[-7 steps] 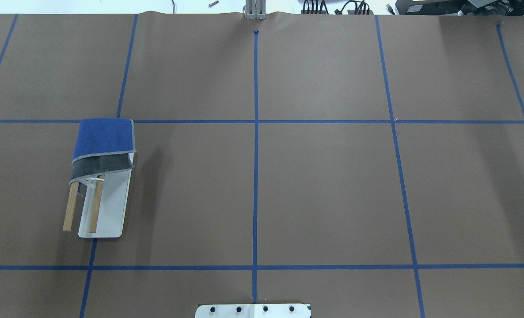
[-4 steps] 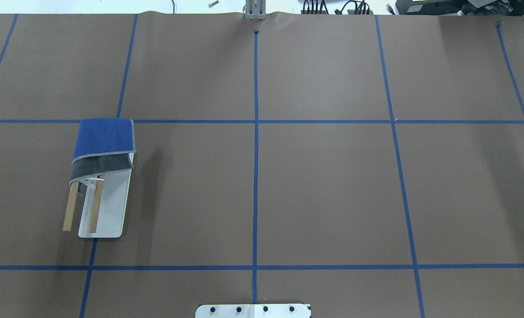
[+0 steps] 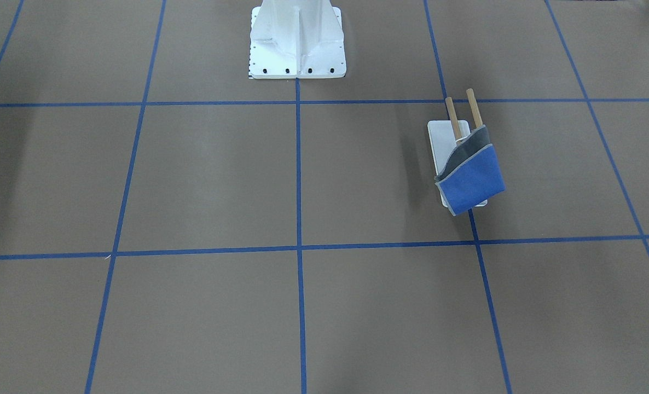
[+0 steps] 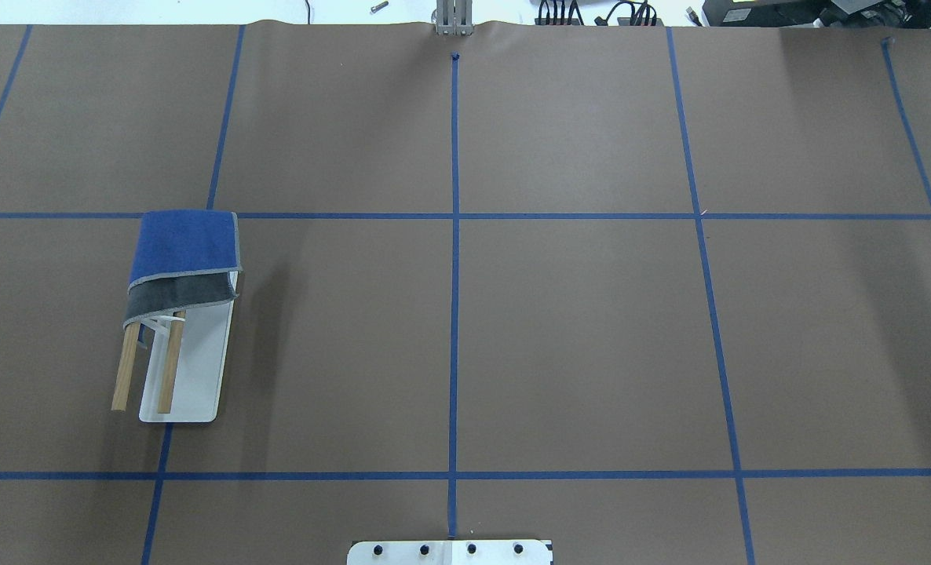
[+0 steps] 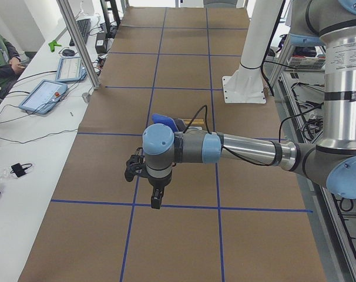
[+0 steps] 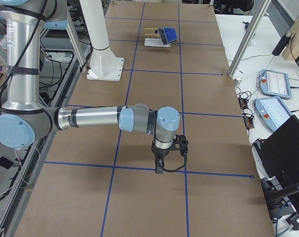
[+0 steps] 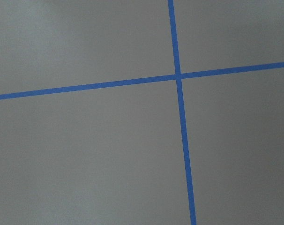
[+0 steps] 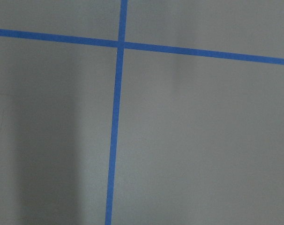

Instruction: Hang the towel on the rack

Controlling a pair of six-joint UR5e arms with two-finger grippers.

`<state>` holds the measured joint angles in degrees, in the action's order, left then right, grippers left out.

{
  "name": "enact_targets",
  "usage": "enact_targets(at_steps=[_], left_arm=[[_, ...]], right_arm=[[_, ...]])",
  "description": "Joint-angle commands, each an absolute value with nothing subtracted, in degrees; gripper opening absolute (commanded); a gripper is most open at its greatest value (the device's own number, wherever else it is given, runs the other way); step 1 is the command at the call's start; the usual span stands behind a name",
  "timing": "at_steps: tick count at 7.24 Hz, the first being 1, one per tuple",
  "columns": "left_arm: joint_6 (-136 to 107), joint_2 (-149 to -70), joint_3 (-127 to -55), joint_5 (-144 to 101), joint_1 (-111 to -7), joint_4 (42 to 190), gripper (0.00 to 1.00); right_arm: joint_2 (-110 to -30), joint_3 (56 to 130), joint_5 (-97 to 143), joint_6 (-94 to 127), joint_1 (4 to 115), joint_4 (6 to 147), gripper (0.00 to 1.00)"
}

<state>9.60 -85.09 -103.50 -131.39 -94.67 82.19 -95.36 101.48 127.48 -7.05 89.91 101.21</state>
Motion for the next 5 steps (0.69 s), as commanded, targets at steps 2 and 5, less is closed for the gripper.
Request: enact_targets(at_steps=[2, 5], left_arm=[[9.8, -85.1, -103.8, -131.3, -94.6, 82.2, 0.99], [9.8, -84.9, -103.5, -131.3, -94.6, 82.2, 0.99]], right_arm=[[-95.4, 102.1, 128.0, -7.1, 89.9, 101.2, 1.0], [-95.3, 102.1, 129.9, -7.2, 89.9, 101.2, 1.0]])
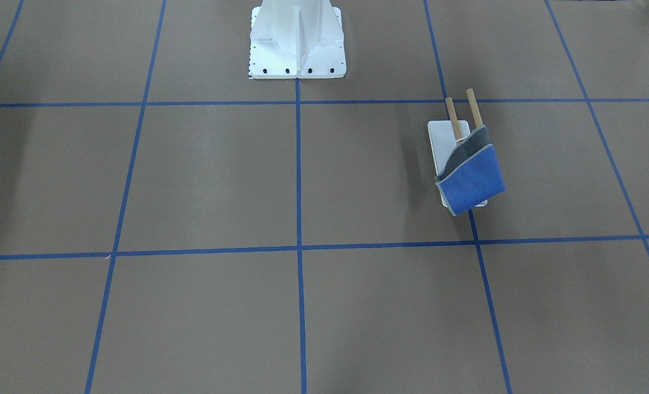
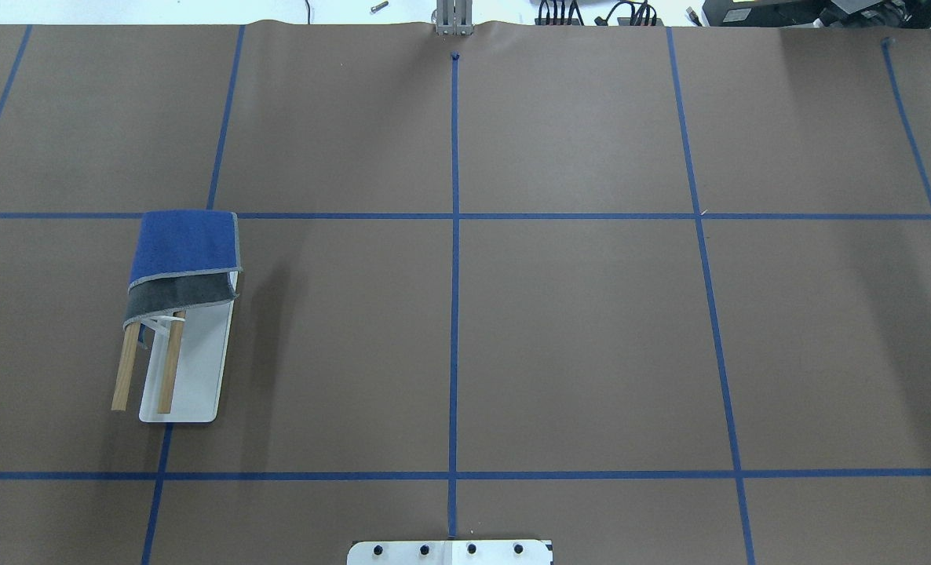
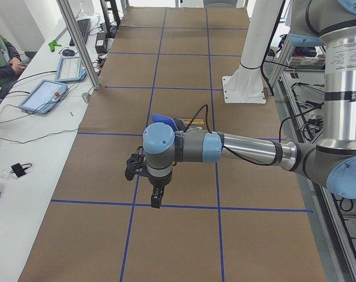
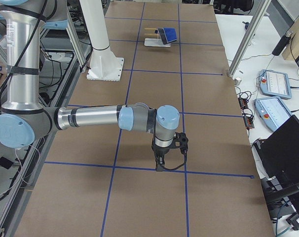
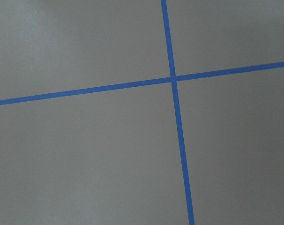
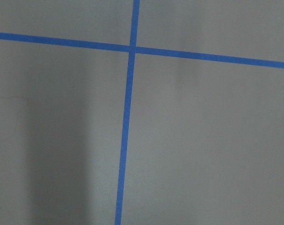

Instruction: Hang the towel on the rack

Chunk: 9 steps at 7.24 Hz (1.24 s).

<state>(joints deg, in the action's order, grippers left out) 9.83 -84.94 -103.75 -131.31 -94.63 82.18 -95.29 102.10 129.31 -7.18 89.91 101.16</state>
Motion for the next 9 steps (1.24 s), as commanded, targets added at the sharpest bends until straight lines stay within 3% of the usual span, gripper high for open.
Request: enact_targets(at_steps=[1, 9], left_arm=[[9.8, -84.8, -103.5, -131.3, -94.6, 82.2, 0.99], [9.8, -84.6, -103.7, -131.0, -94.6, 82.1, 0.99]], right_arm=[[-95.3, 102.2, 131.0, -7.3, 89.9, 101.2, 1.0], [-95.4, 102.2, 134.2, -7.6, 89.9, 101.1, 1.0]])
